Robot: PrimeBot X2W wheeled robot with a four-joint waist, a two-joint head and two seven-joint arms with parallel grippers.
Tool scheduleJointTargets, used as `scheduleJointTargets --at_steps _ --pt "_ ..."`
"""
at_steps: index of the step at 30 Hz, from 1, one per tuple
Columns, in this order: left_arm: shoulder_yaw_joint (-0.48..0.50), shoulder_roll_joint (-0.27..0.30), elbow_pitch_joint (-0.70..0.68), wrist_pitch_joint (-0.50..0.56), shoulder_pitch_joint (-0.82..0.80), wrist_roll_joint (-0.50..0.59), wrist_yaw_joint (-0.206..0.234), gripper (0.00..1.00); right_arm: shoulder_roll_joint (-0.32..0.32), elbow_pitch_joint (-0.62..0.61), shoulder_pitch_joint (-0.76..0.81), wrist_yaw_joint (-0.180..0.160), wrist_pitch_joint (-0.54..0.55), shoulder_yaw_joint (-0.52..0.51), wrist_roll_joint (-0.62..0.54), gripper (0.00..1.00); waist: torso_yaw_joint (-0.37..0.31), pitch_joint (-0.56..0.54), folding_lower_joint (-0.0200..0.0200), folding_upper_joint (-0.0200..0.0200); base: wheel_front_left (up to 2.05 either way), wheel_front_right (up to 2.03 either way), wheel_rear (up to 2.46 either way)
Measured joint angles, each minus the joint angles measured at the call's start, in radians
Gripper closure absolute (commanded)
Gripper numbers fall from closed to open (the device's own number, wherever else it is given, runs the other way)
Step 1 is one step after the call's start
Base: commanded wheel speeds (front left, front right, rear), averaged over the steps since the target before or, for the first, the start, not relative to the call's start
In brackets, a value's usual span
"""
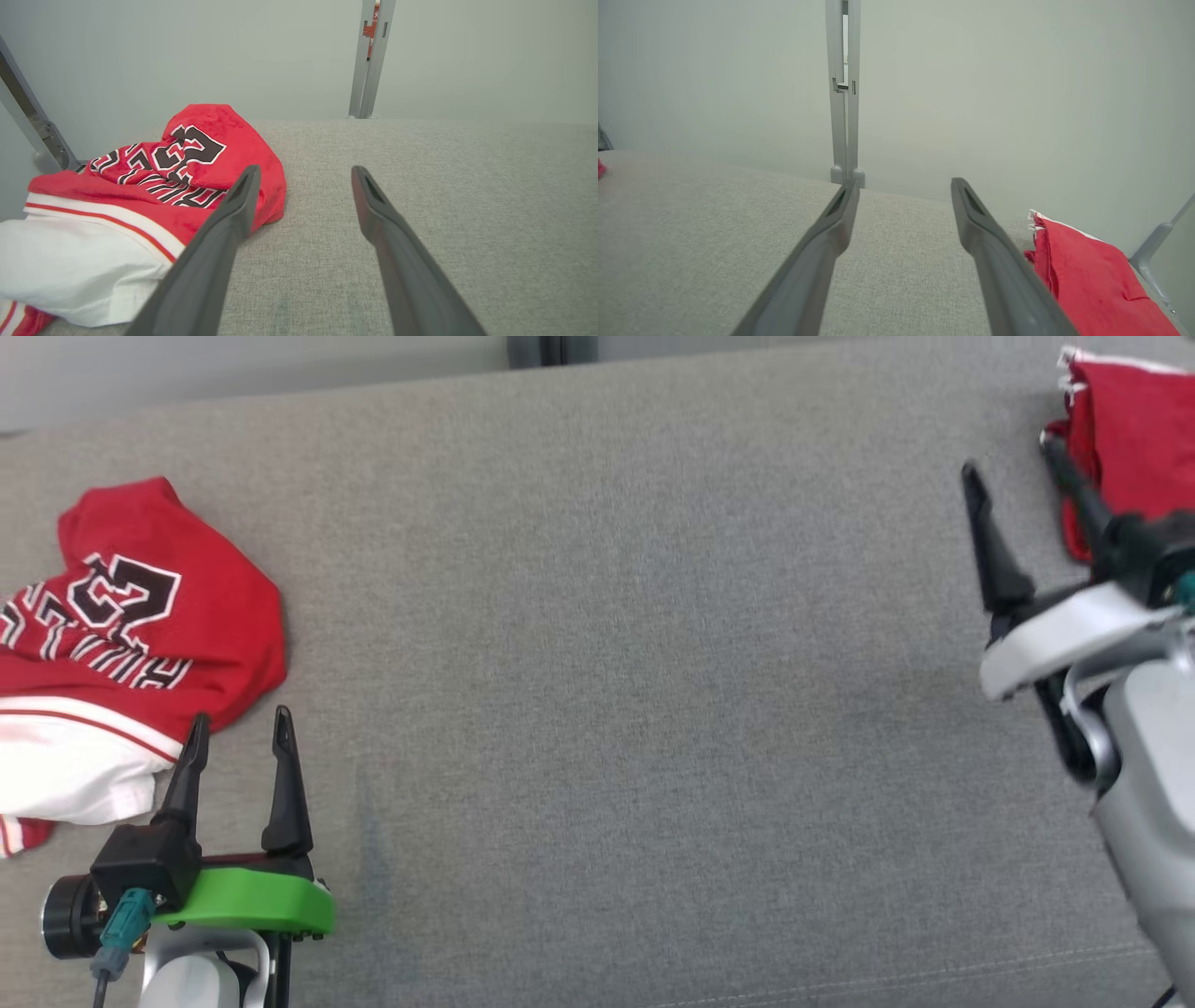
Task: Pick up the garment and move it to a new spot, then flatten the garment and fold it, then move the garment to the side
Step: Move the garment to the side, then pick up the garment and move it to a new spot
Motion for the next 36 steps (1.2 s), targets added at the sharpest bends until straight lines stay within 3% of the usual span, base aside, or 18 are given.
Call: scheduleJointTargets --at_steps 21,27,36 --pt "-0.011 0.006 0.022 0.000 0.054 -0.001 -0.004 0.00 0.209 -0.326 0.498 0.000 0.016 -0.210 -0.082 0.00 0.038 -0.190 0.0000 0.0000 0.00 0.00 0.00" --pt "-0.021 0.017 0.017 0.015 0.060 -0.002 -0.004 0.00 0.267 -0.386 0.567 0.000 0.042 -0.234 -0.105 0.00 0.040 -0.216 -0.0001 0.0000 0.00 0.00 0.00" --pt "-0.026 0.030 -0.013 0.049 0.061 -0.006 -0.001 0.00 0.300 -0.424 0.602 0.000 0.073 -0.248 -0.140 0.00 0.047 -0.228 0.0000 0.0000 0.00 0.00 0.00"
